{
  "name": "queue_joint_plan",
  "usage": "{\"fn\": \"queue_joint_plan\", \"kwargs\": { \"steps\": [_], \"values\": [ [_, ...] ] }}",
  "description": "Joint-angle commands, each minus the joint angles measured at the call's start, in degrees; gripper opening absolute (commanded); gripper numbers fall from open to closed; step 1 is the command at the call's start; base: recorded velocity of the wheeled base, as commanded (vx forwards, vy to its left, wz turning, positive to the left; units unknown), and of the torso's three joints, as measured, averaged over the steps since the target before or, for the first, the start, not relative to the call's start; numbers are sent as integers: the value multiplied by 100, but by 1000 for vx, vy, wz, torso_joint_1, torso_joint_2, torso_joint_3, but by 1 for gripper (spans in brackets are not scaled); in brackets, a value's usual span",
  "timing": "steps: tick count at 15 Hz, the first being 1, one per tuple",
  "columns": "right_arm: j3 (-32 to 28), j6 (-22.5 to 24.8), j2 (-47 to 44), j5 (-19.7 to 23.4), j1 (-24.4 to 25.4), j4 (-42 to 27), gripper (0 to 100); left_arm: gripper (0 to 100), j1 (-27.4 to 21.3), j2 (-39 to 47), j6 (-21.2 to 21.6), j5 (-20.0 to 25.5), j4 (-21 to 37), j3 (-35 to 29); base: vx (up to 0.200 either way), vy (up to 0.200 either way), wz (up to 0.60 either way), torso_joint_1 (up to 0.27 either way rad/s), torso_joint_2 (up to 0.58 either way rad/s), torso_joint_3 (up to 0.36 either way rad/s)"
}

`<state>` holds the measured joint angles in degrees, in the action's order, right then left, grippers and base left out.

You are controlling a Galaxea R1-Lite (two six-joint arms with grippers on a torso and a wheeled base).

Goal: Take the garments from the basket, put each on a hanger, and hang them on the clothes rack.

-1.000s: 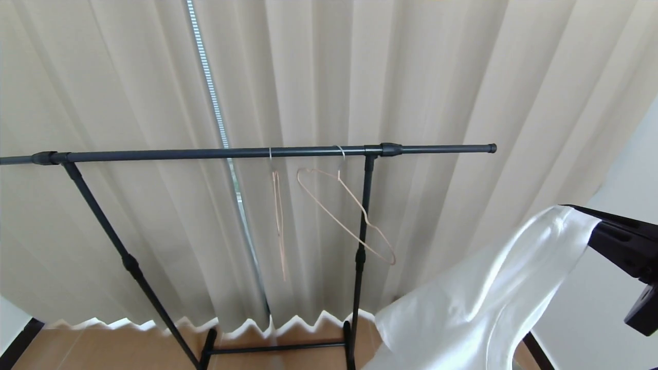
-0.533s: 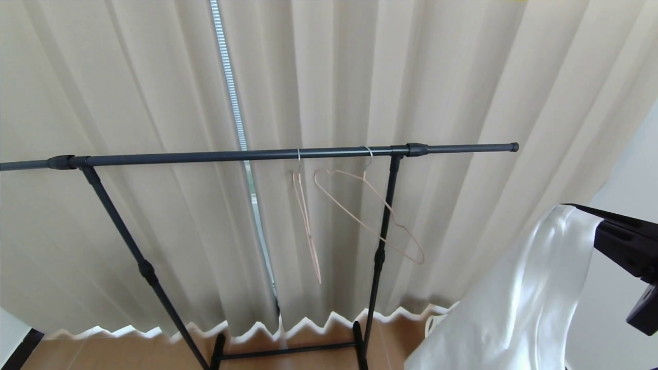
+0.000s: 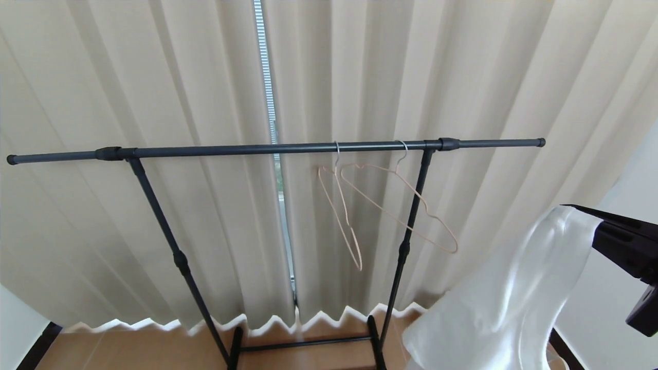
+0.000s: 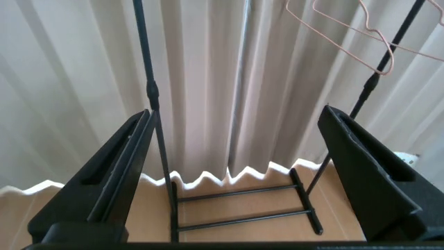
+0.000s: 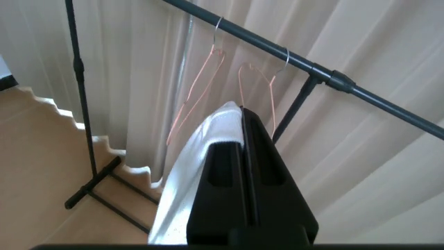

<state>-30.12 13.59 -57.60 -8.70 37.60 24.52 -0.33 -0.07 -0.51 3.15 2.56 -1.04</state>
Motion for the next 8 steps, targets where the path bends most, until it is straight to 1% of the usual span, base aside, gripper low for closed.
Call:
{"fn": "queue_joint_plan", "kwargs": {
  "steps": [1,4,7,8],
  "values": [
    [-2,3,-6,0,2,1,0,100,-2,7,-2,2,-1,-2,-200,0,0,2,-2,-2],
    [-2,3,-6,0,2,1,0,100,-2,7,-2,2,-1,-2,-200,0,0,-2,2,1],
    [6,12,-14,62,2,1,0,100,-2,7,-10,2,-1,-2,0,0,0,0,0,0],
    [15,12,-6,79,2,1,0,100,-2,7,-10,2,-1,-2,0,0,600,-12,-12,17]
  ]
}}
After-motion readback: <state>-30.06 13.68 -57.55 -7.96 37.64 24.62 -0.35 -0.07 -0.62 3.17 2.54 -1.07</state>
